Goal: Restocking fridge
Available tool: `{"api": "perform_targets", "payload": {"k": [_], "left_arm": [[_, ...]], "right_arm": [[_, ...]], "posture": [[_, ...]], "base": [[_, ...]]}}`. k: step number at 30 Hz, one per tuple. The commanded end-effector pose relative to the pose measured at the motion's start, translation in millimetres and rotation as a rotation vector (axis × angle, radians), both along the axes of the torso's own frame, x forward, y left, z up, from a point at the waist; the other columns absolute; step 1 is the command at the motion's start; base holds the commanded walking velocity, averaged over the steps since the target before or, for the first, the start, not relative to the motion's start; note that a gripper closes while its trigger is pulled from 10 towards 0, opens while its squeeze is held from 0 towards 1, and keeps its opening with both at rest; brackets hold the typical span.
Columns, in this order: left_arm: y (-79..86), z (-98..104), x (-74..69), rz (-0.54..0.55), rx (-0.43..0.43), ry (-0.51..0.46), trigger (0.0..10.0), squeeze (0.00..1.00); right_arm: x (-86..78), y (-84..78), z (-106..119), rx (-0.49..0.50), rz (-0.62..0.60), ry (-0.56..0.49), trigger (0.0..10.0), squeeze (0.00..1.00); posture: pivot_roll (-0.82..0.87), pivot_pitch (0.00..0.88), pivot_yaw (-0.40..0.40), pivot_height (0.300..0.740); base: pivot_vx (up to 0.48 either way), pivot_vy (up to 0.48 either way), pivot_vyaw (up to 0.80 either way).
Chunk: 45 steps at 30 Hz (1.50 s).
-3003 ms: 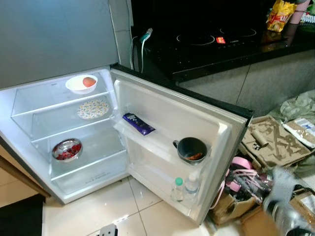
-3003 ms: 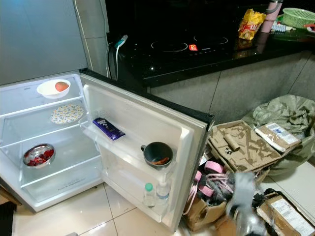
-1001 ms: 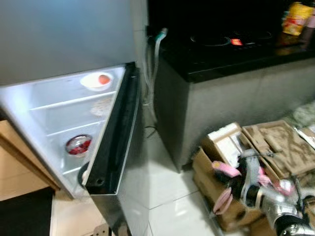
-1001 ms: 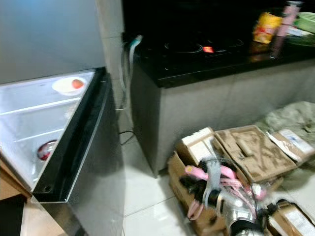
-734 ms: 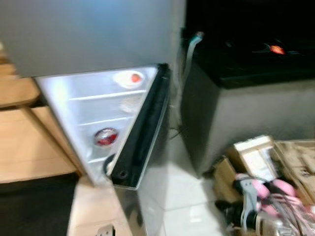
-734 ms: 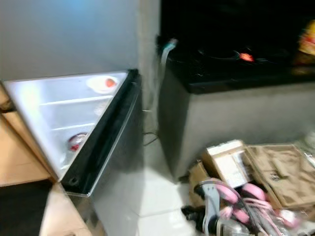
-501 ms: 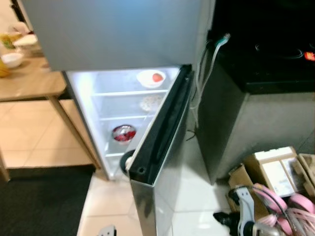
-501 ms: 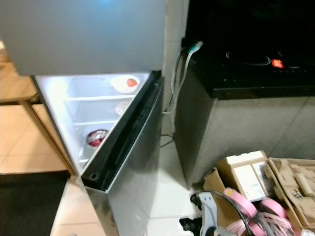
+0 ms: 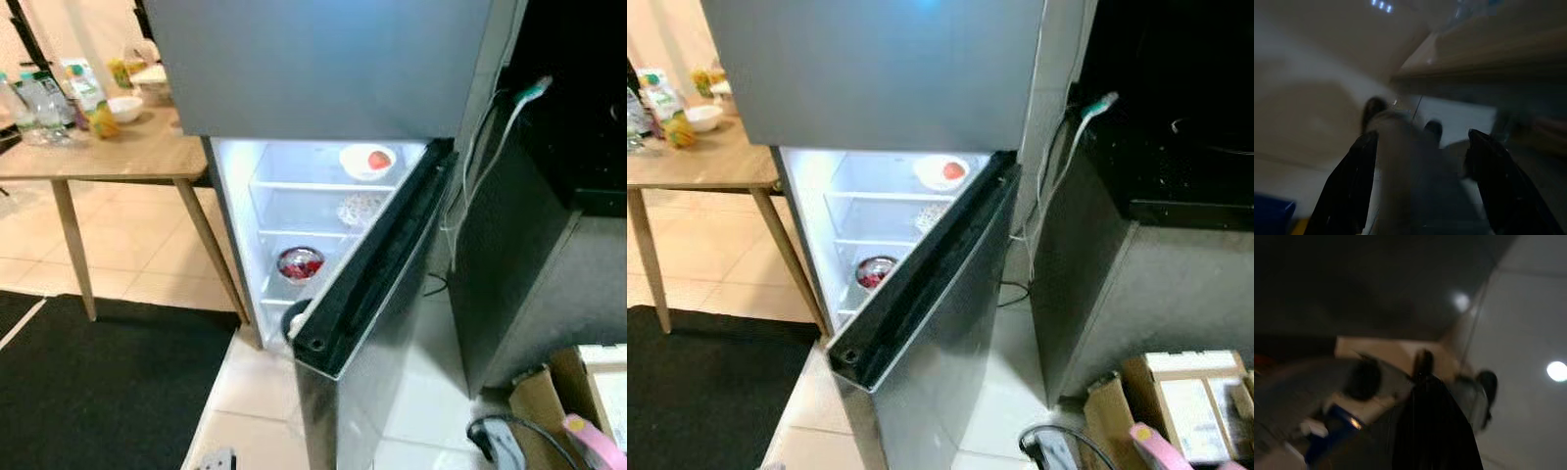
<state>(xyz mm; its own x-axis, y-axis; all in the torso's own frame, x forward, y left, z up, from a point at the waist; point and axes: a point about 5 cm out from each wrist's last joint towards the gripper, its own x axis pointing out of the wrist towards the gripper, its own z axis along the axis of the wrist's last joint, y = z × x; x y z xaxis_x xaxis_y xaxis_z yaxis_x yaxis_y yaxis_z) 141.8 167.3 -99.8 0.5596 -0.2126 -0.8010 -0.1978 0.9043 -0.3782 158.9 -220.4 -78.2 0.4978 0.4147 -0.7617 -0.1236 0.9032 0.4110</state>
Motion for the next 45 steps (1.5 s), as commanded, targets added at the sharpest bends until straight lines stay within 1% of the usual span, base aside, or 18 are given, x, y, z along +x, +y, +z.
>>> {"api": "perform_targets", "payload": {"k": [1, 12, 19, 24, 25, 26, 28, 33, 36, 37, 38, 39, 40, 41, 42, 43, 44, 45], "left_arm": [[-1.6, -4, -10.3, -0.01, -0.002, 0.04, 10.0, 0.0], [-1.3, -4, -10.2, -0.01, -0.005, 0.039, 10.0, 0.0], [-1.6, -4, -11.4, -0.01, -0.007, 0.042, 10.0, 0.0], [-2.5, -4, -11.2, -0.012, -0.01, 0.04, 10.0, 0.0], [-2.5, -4, -11.2, -0.012, -0.01, 0.04, 10.0, 0.0], [-2.5, -4, -11.2, -0.012, -0.01, 0.04, 10.0, 0.0], [-2.4, -4, -11.2, -0.013, -0.01, 0.04, 10.0, 0.0], [-2.8, -5, -12.7, -0.012, -0.012, 0.044, 10.0, 0.0], [-4.1, -6, -15.8, -0.012, -0.015, 0.05, 10.0, 0.0], [-4.6, -6, -16.7, -0.011, -0.017, 0.052, 10.0, 0.0], [-4.6, -6, -16.7, -0.011, -0.017, 0.052, 10.0, 0.0], [-4.8, -6, -17.2, -0.011, -0.018, 0.053, 10.0, 0.0], [-5.2, -6, -17.7, -0.006, -0.021, 0.053, 10.0, 0.0], [-5.2, -6, -17.7, -0.006, -0.021, 0.053, 10.0, 0.0], [-5.4, -6, -17.8, -0.003, -0.023, 0.053, 10.0, 0.0], [-5.8, -6, -18.1, 0.0, -0.025, 0.053, 10.0, 0.0], [-5.8, -6, -18.1, 0.0, -0.025, 0.053, 10.0, 0.0], [-6.5, -7, -18.4, 0.004, -0.028, 0.053, 10.0, 0.0]], "right_arm": [[4.4, 4.2, 1, 0.007, -0.001, -0.011, 10.0, 0.0], [3.8, 3.5, -1, -0.031, -0.022, -0.008, 10.0, 0.0], [13.7, 7.4, 4, -0.005, 0.022, -0.048, 10.0, 0.0], [46.1, 17.4, 24, 0.072, 0.144, -0.182, 10.0, 0.0], [46.1, 17.4, 24, 0.072, 0.144, -0.182, 10.0, 0.0], [60.0, 25.1, 34, 0.104, 0.221, -0.23, 10.0, 0.0], [65.0, 28.4, 37, 0.114, 0.251, -0.244, 10.0, 0.0], [99.0, 64.2, 66, 0.21, 0.472, -0.382, 10.0, 0.0], [135.6, 100.2, 102, 0.233, 0.541, -0.573, 10.0, 0.0], [147.9, 111.7, 117, 0.232, 0.548, -0.649, 10.0, 0.0], [147.9, 111.7, 117, 0.232, 0.548, -0.649, 10.0, 0.0], [154.5, 117.8, 126, 0.231, 0.55, -0.692, 10.0, 0.0], [174.9, 130.8, 154, 0.221, 0.51, -0.819, 10.0, 0.0], [174.9, 130.8, 154, 0.221, 0.51, -0.819, 10.0, 0.0], [185.5, 137.8, 172, 0.217, 0.478, -0.89, 10.0, 0.0], [200.7, 143.1, 197, 0.191, 0.399, -0.988, 10.0, 0.0], [200.7, 143.1, 197, 0.191, 0.399, -0.988, 10.0, 0.0], [224.5, 139.7, 238, 0.032, 0.231, -1.129, 10.0, 0.0]], "posture": [[-0.13, 0.0, 0.012, 0.74], [-0.13, 0.0, 0.015, 0.74], [-0.13, 0.0, 0.015, 0.74], [-0.13, 0.0, 0.016, 0.74], [-0.13, 0.0, 0.016, 0.74], [-0.13, 0.0, 0.015, 0.74], [-0.13, 0.0, 0.015, 0.74], [-0.13, 0.0, 0.011, 0.74], [-0.12, 0.0, 0.007, 0.74], [-0.12, 0.0, 0.003, 0.74], [-0.12, 0.0, 0.003, 0.74], [-0.12, 0.0, 0.003, 0.74], [-0.11, 0.0, -0.001, 0.74], [-0.11, 0.0, -0.001, 0.74], [-0.11, 0.0, -0.001, 0.74], [-0.11, 0.0, -0.004, 0.74], [-0.11, 0.0, -0.004, 0.74], [-0.11, 0.0, -0.005, 0.74]], "base": [[0.0, 0.0, 0.74], [0.0, 0.0, 0.74], [0.0, 0.0, 0.7], [0.0, 0.0, 0.5], [0.0, 0.0, 0.0], [0.0, 0.0, 0.0], [0.0, 0.0, 0.0], [0.0, 0.0, 0.0], [0.0, 0.0, 0.0], [0.0, 0.0, 0.0], [0.0, 0.0, 0.0], [0.0, 0.0, 0.0], [0.0, 0.0, 0.0], [0.0, 0.0, 0.0], [0.0, 0.0, 0.0], [0.0, 0.0, 0.0], [0.0, 0.0, 0.0], [0.0, 0.0, 0.0]]}}
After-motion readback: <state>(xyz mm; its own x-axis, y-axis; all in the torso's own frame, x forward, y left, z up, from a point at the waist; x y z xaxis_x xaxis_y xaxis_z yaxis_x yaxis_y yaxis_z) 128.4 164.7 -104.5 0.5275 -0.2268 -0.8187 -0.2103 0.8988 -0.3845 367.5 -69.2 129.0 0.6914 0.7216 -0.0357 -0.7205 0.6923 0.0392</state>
